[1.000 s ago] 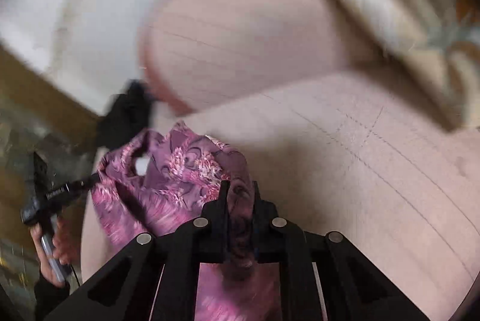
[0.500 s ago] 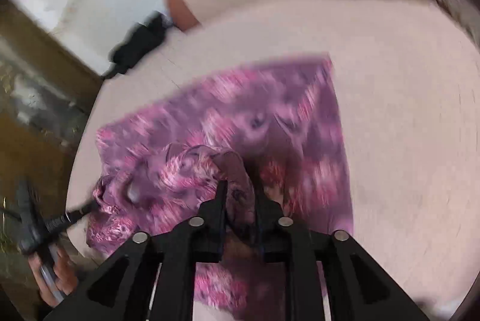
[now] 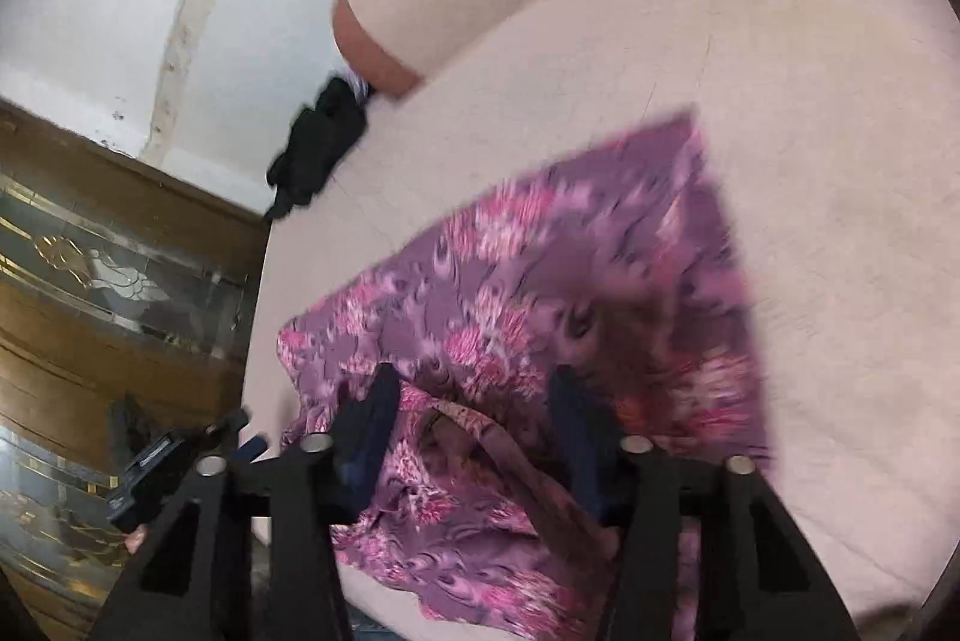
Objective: Fold small clothes
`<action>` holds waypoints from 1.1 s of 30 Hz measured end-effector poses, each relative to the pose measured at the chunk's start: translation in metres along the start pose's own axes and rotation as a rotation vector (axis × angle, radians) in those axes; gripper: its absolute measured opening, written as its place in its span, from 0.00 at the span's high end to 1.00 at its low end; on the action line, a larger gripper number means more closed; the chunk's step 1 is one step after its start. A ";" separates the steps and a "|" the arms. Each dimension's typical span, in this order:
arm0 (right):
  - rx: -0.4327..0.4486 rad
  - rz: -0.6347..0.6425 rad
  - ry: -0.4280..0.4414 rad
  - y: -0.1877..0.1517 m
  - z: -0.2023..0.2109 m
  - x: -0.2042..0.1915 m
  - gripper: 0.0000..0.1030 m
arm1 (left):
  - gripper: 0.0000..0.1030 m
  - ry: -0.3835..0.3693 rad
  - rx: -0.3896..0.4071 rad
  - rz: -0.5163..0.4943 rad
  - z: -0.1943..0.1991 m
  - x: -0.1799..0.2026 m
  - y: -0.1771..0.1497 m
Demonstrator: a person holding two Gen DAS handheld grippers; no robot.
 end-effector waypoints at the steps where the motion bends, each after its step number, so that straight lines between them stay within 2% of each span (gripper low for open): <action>1: -0.016 0.011 0.007 -0.008 -0.004 -0.001 0.75 | 0.66 0.008 -0.034 -0.011 -0.006 -0.001 -0.009; 3: -0.068 0.078 0.001 -0.033 -0.001 -0.008 0.76 | 0.74 -0.054 -0.083 -0.022 -0.005 -0.005 -0.034; 6: -0.105 0.155 -0.022 -0.076 0.017 -0.016 0.76 | 0.74 -0.136 -0.111 -0.020 0.014 -0.015 -0.067; 8: -0.089 0.172 -0.051 -0.096 0.026 -0.013 0.76 | 0.74 -0.138 -0.110 -0.033 0.026 -0.024 -0.083; 10: -0.055 0.129 -0.025 -0.104 0.036 -0.008 0.73 | 0.71 -0.112 -0.086 -0.022 0.036 -0.034 -0.088; 11: -0.024 0.105 -0.003 -0.106 0.043 -0.006 0.68 | 0.68 -0.105 -0.071 -0.006 0.039 -0.041 -0.089; 13: 0.045 0.068 -0.011 -0.104 0.056 -0.002 0.23 | 0.54 -0.092 -0.042 0.048 0.045 -0.053 -0.086; 15: 0.105 0.017 -0.031 -0.097 0.068 0.007 0.16 | 0.41 -0.106 -0.030 0.110 0.047 -0.062 -0.079; 16: 0.108 -0.015 -0.014 -0.093 0.070 0.012 0.16 | 0.35 -0.129 -0.032 0.160 0.045 -0.065 -0.072; 18: 0.086 -0.100 -0.004 -0.081 0.066 0.027 0.17 | 0.31 -0.162 -0.059 0.227 0.038 -0.067 -0.064; 20: 0.058 -0.167 0.007 -0.070 0.054 0.038 0.18 | 0.30 -0.177 -0.088 0.280 0.025 -0.065 -0.054; 21: 0.040 -0.190 0.009 -0.064 0.050 0.041 0.23 | 0.30 -0.172 -0.103 0.295 0.018 -0.062 -0.050; 22: 0.017 -0.188 0.008 -0.063 0.041 0.039 0.28 | 0.30 -0.159 -0.124 0.316 0.010 -0.060 -0.047; 26: -0.032 -0.142 -0.072 -0.066 0.019 0.032 0.33 | 0.30 -0.125 -0.176 0.381 -0.010 -0.062 -0.047; 28: -0.034 -0.146 -0.085 -0.068 0.014 0.035 0.41 | 0.30 -0.115 -0.178 0.386 -0.014 -0.061 -0.048; 30: -0.037 -0.154 -0.080 -0.066 0.013 0.037 0.47 | 0.32 -0.092 -0.171 0.350 -0.016 -0.055 -0.048; 31: -0.039 -0.154 -0.082 -0.065 0.012 0.039 0.61 | 0.43 -0.082 -0.162 0.326 -0.015 -0.052 -0.051; 32: -0.044 -0.157 -0.086 -0.065 0.014 0.042 0.68 | 0.52 -0.078 -0.164 0.306 -0.016 -0.049 -0.052; 33: -0.049 -0.168 -0.074 -0.066 0.014 0.046 0.77 | 0.75 -0.090 -0.177 0.289 -0.018 -0.048 -0.055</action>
Point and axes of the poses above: each gripper's, at about its wrist camera, not at the fingertips, and z roughly against the way its jaws point, x to its right, y to its top, the point moved 4 cm from there along -z, roughly the way its jaws point, and after that the axes turned 1 degree about -x, right-handed, at the moved point
